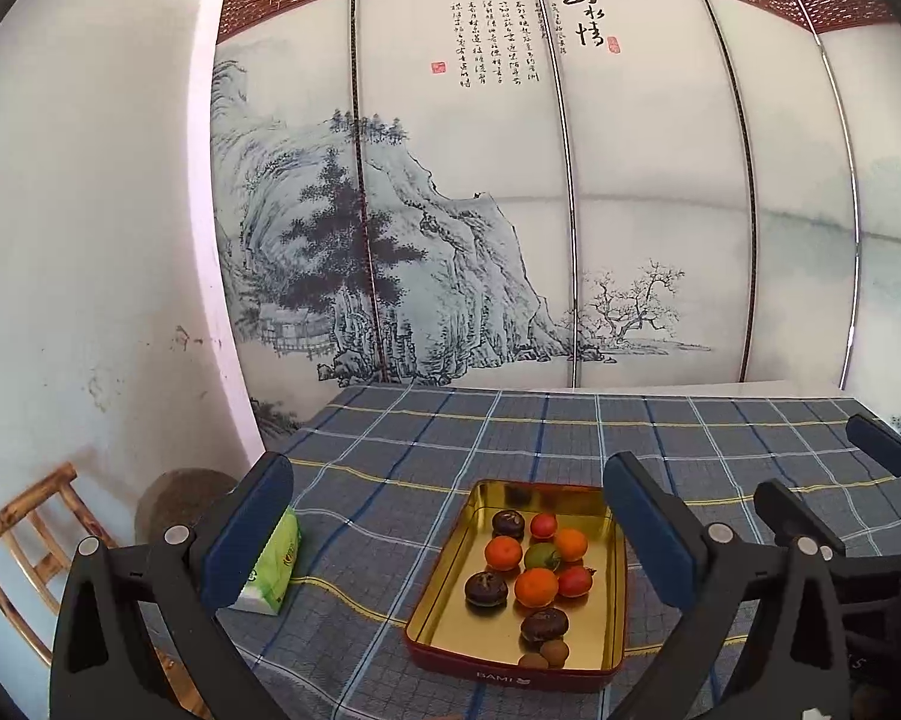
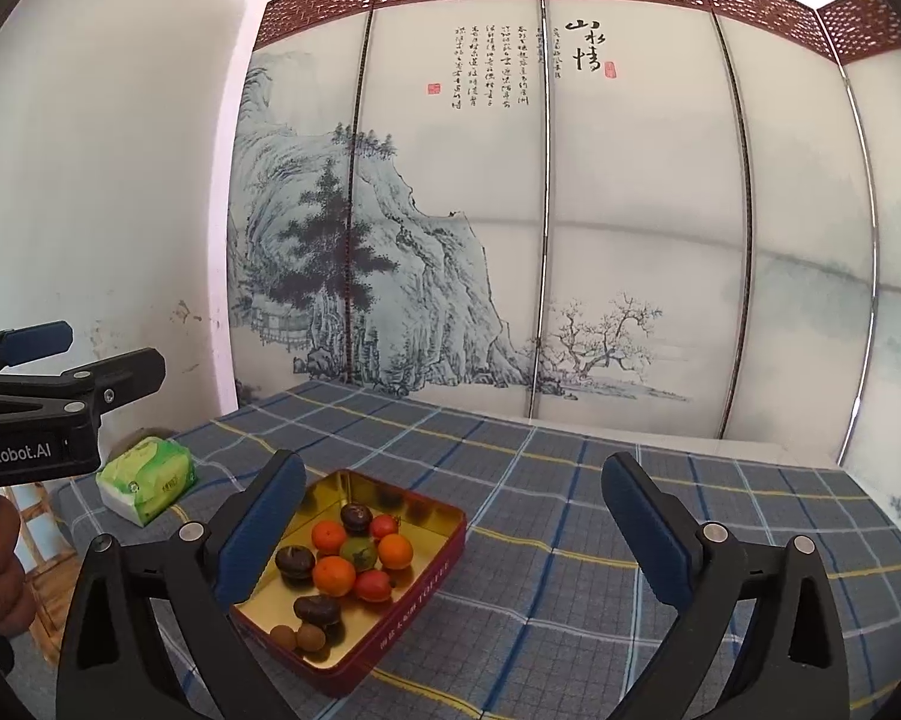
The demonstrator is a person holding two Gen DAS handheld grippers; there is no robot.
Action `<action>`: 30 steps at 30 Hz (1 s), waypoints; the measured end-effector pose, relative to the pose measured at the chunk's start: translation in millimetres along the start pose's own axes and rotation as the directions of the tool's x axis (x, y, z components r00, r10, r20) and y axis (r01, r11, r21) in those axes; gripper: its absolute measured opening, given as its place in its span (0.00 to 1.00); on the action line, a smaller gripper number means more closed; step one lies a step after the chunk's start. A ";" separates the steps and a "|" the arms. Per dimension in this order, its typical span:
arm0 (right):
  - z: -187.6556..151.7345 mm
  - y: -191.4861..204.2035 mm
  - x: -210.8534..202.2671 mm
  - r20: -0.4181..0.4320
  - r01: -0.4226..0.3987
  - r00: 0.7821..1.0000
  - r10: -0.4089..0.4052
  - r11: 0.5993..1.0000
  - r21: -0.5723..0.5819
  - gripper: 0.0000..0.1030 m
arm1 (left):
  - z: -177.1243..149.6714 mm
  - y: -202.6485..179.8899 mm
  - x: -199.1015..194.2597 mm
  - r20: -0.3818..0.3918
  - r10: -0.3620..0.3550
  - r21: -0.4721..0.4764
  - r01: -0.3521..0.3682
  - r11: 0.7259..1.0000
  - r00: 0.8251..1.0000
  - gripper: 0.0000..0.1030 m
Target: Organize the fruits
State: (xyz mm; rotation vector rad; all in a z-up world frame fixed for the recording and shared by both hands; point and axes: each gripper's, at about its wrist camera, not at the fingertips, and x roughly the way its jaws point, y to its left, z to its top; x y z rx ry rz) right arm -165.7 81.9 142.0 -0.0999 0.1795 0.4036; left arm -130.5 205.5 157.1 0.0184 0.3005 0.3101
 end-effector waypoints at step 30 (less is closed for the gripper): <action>5.0 13.4 -10.2 0.001 -0.009 1.000 0.009 0.999 -0.039 1.00 | -12.1 11.5 -4.0 -0.056 -0.010 -0.041 0.008 0.999 0.998 1.00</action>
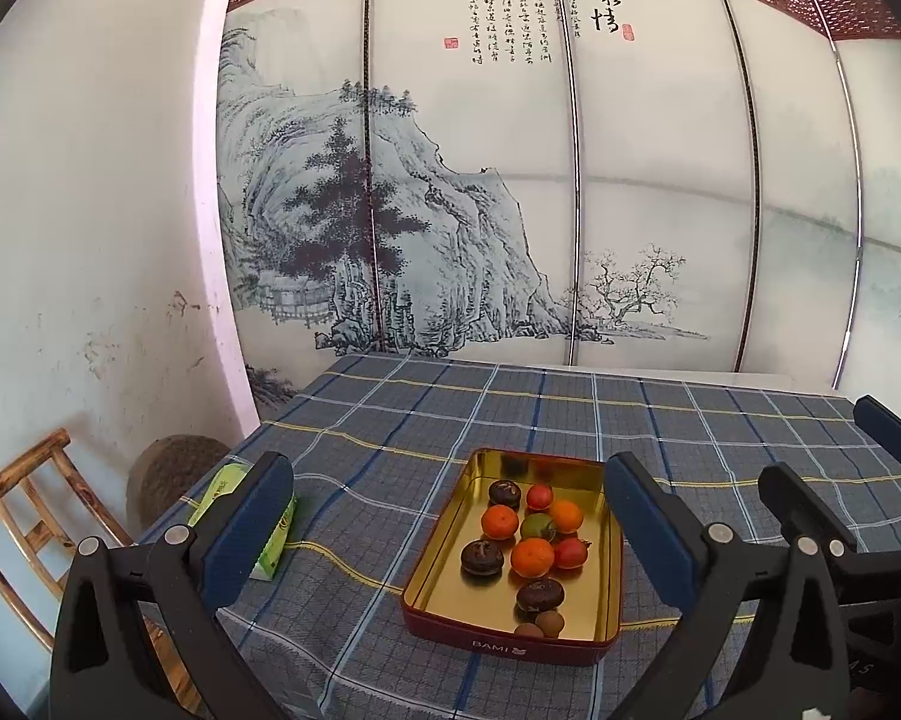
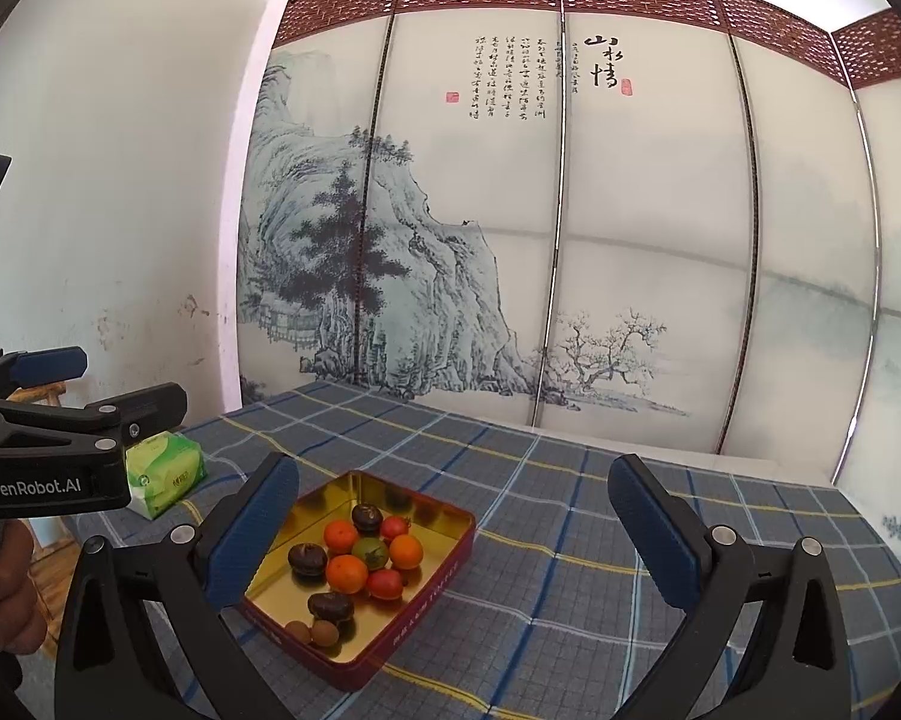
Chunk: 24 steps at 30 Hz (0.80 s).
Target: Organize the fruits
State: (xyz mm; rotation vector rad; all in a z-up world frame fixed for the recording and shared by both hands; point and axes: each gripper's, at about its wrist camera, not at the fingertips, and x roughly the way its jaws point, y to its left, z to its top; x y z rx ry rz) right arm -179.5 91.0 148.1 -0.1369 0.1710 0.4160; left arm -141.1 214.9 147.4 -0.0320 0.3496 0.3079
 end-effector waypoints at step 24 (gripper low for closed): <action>4.2 11.8 -13.8 0.059 0.030 0.998 -0.030 1.000 0.010 1.00 | -8.8 1.9 1.3 0.055 -0.042 -0.007 0.043 0.999 0.998 1.00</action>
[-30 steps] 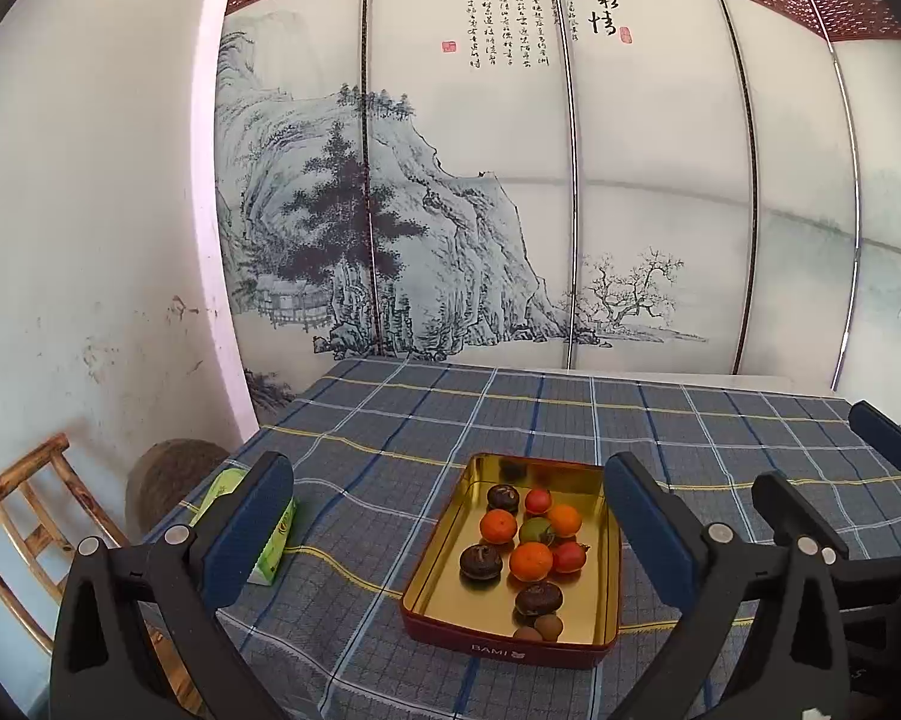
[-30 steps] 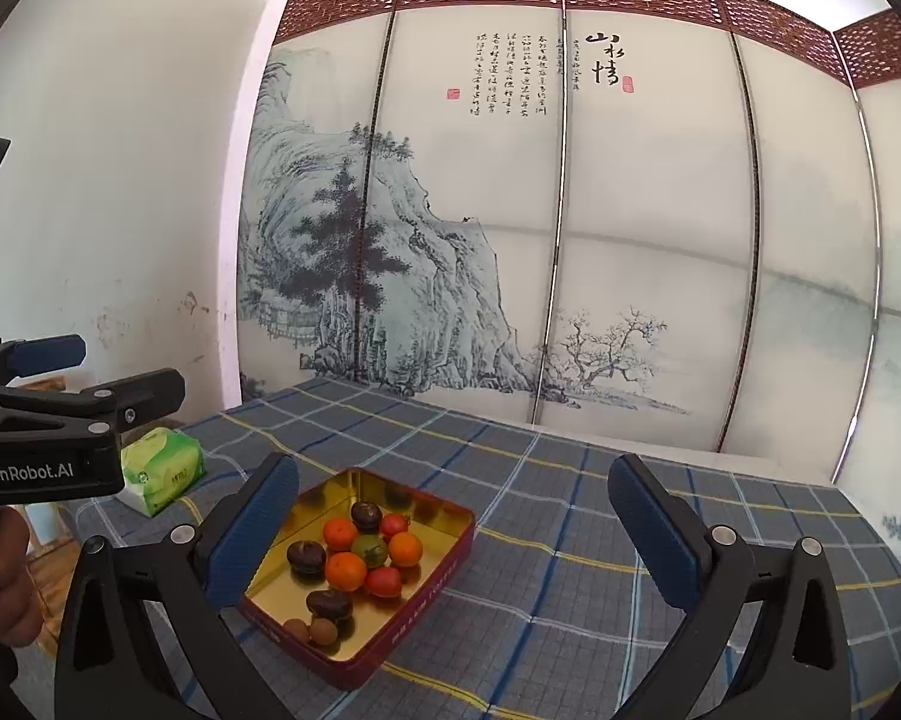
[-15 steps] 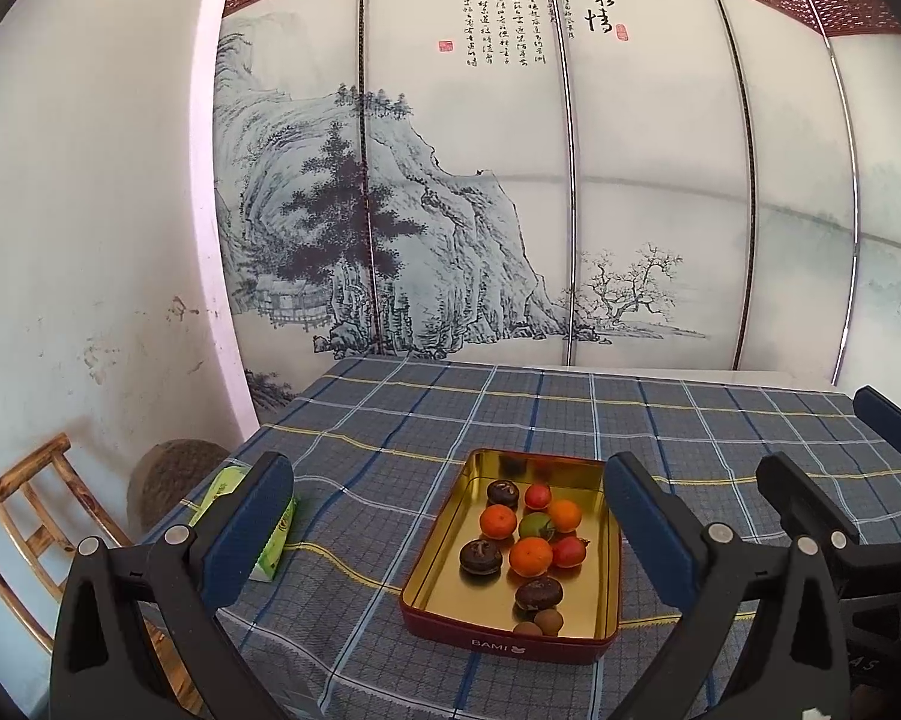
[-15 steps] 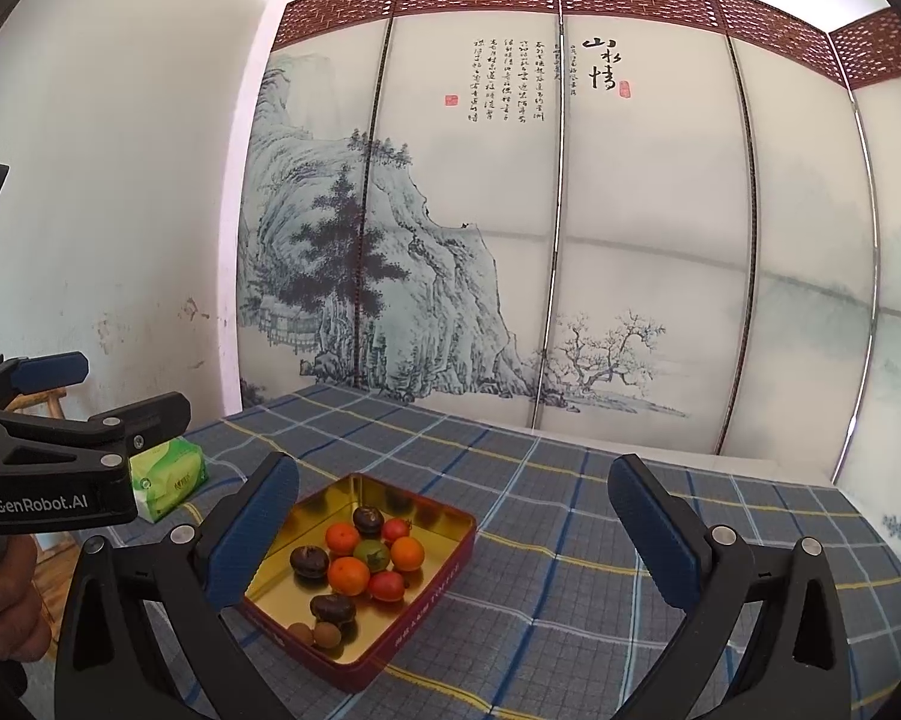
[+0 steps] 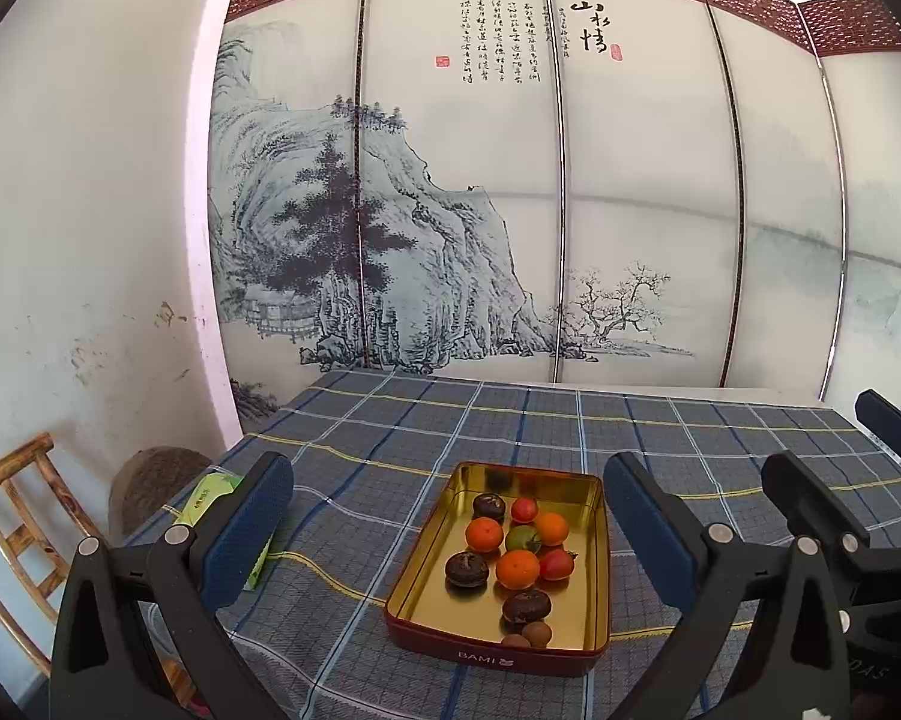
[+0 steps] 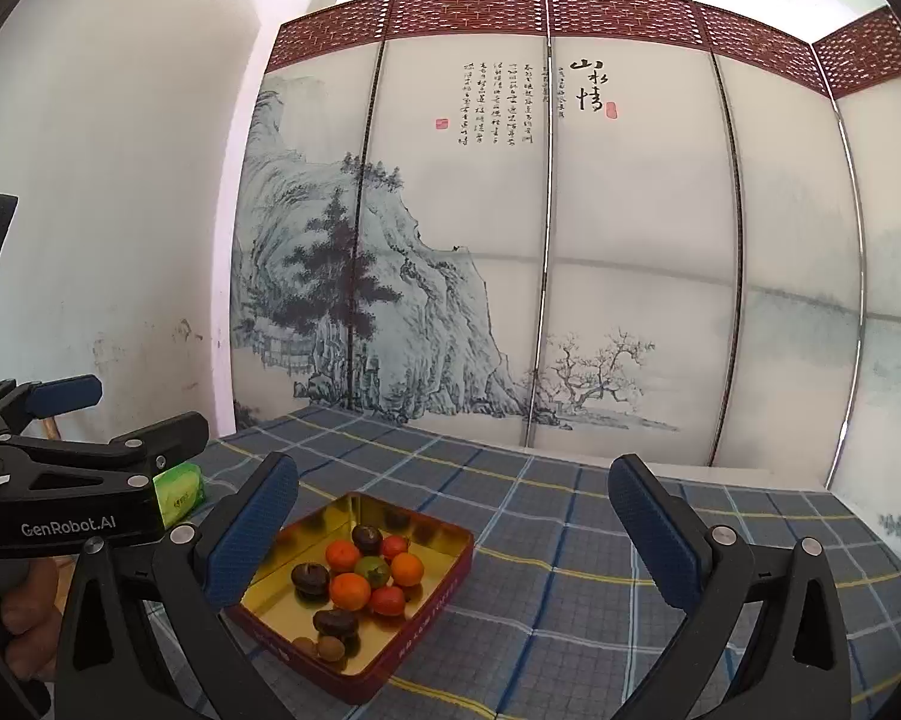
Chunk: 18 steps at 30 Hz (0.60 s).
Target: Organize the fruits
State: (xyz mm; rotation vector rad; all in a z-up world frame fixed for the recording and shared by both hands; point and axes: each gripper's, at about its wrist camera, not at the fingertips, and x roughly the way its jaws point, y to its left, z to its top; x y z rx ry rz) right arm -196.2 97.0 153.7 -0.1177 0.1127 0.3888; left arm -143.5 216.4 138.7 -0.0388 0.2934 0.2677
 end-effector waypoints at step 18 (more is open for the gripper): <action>-51.1 2.8 31.7 -0.126 0.001 0.992 -0.001 1.000 -0.003 1.00 | -54.5 -8.4 46.9 -0.091 0.028 0.062 -0.022 0.998 0.995 1.00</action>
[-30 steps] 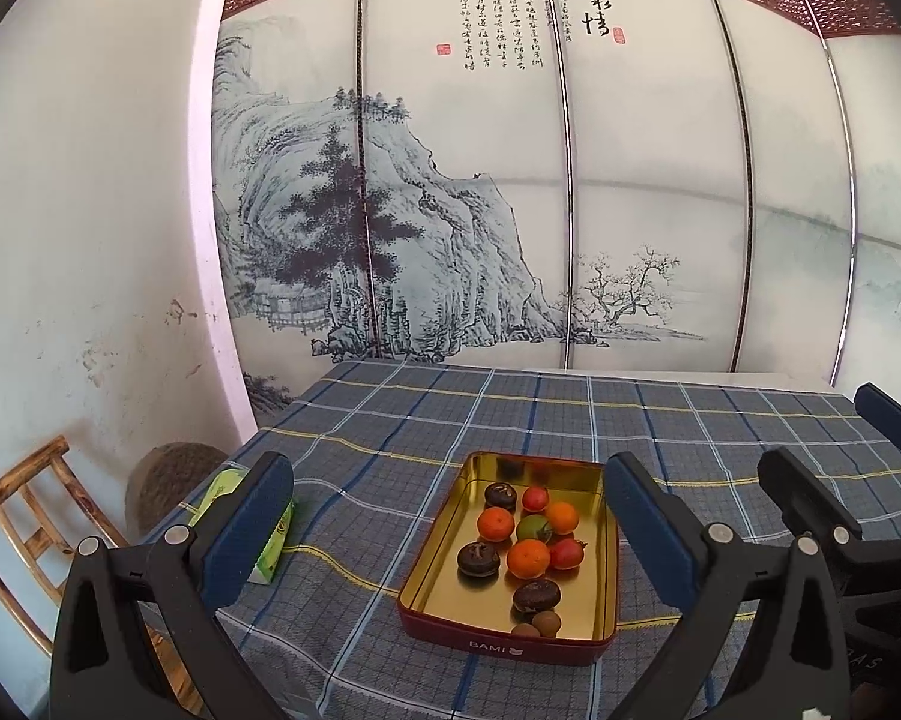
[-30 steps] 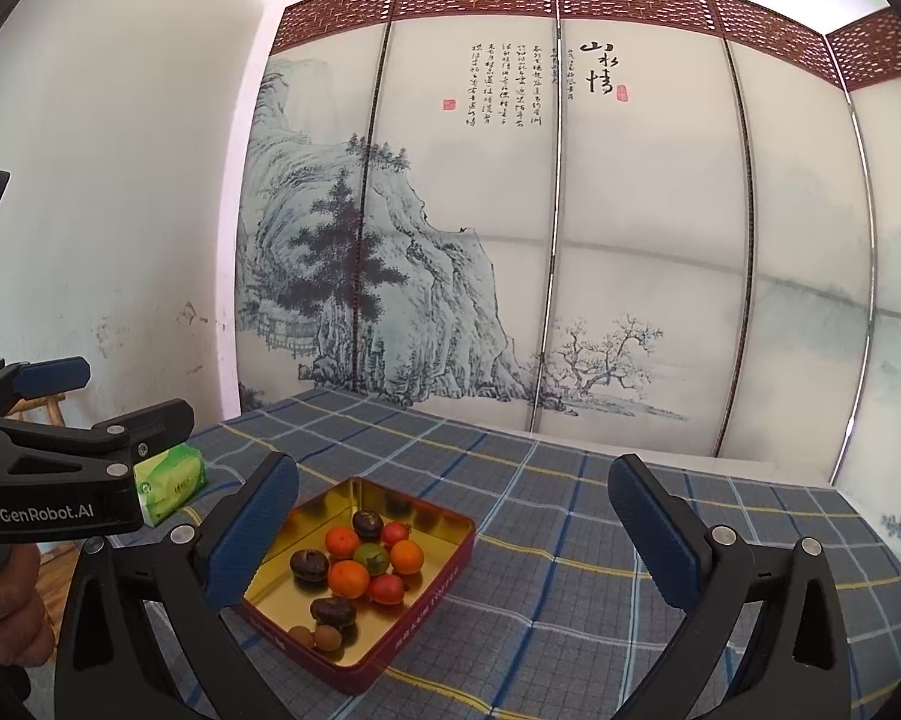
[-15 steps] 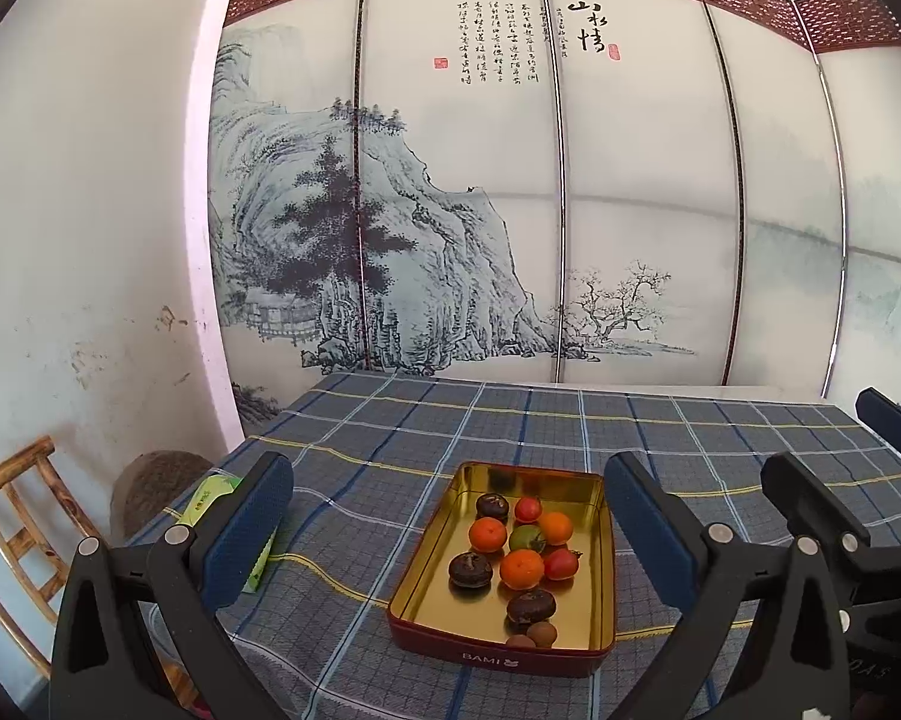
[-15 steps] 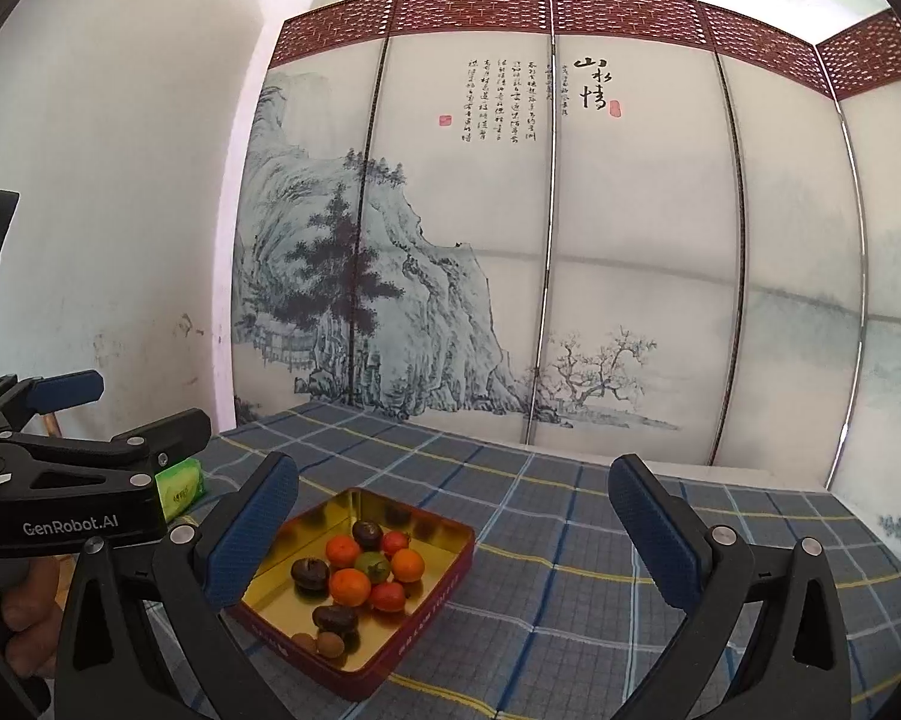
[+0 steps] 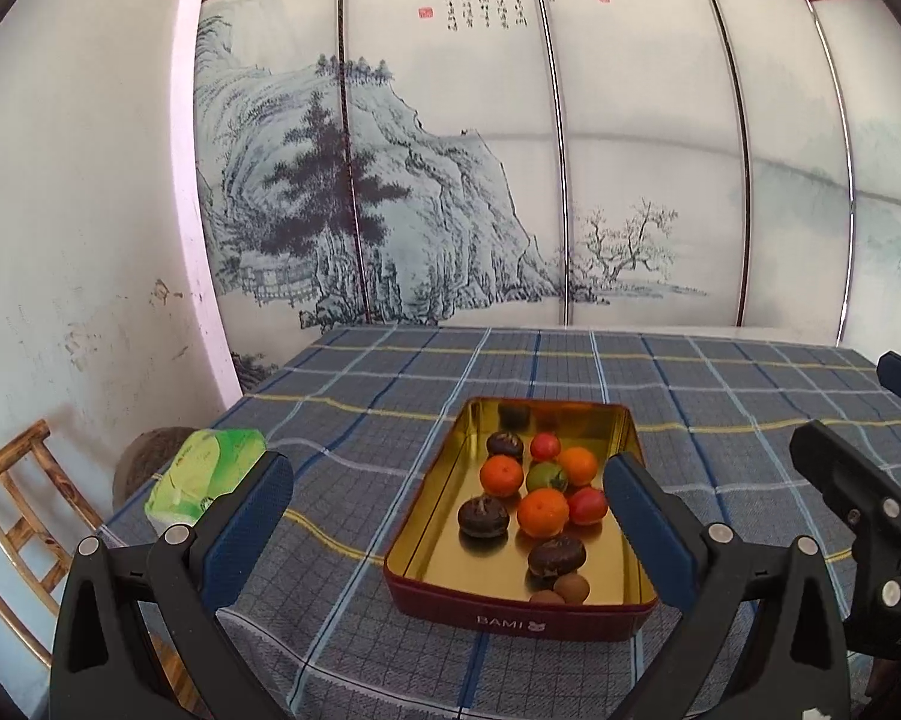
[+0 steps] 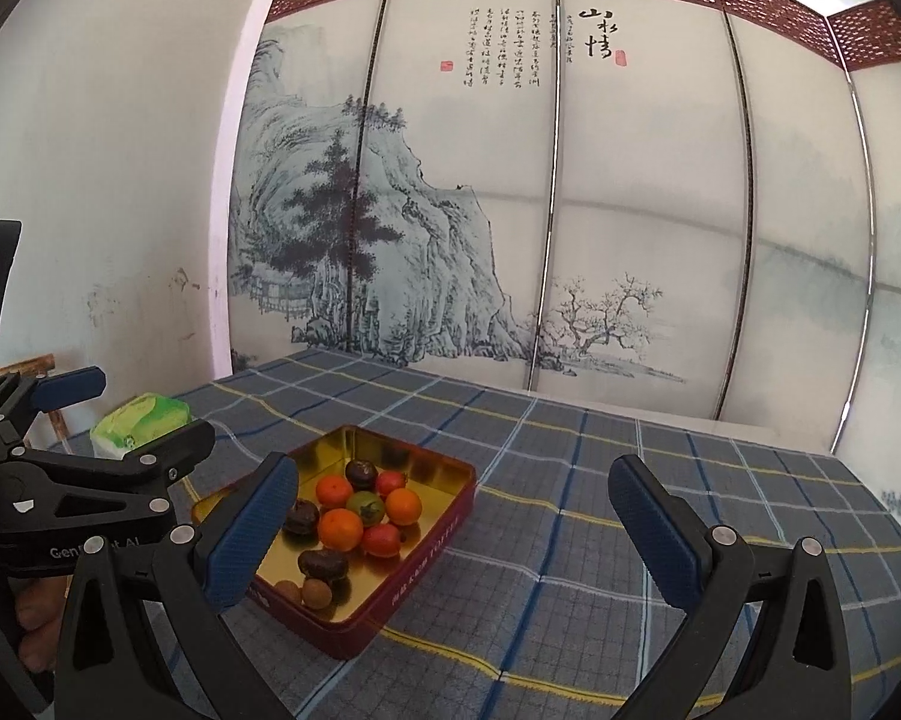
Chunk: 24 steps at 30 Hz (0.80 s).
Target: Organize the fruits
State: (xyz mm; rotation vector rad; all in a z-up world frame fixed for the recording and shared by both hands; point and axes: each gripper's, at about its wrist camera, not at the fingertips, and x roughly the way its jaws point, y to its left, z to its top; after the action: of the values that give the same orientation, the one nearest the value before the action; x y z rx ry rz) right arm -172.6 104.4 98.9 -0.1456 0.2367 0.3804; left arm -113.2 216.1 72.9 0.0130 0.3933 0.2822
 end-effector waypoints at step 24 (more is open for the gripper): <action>-13.3 2.7 11.0 -0.053 -0.007 0.999 0.006 1.000 -0.013 1.00 | -18.5 -3.4 12.7 -0.060 -0.006 0.014 0.007 1.000 0.998 1.00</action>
State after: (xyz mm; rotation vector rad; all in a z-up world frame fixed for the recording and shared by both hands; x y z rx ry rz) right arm -166.4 108.3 83.1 -0.1678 0.2869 0.3848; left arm -108.0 215.6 50.9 0.0175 0.4546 0.2737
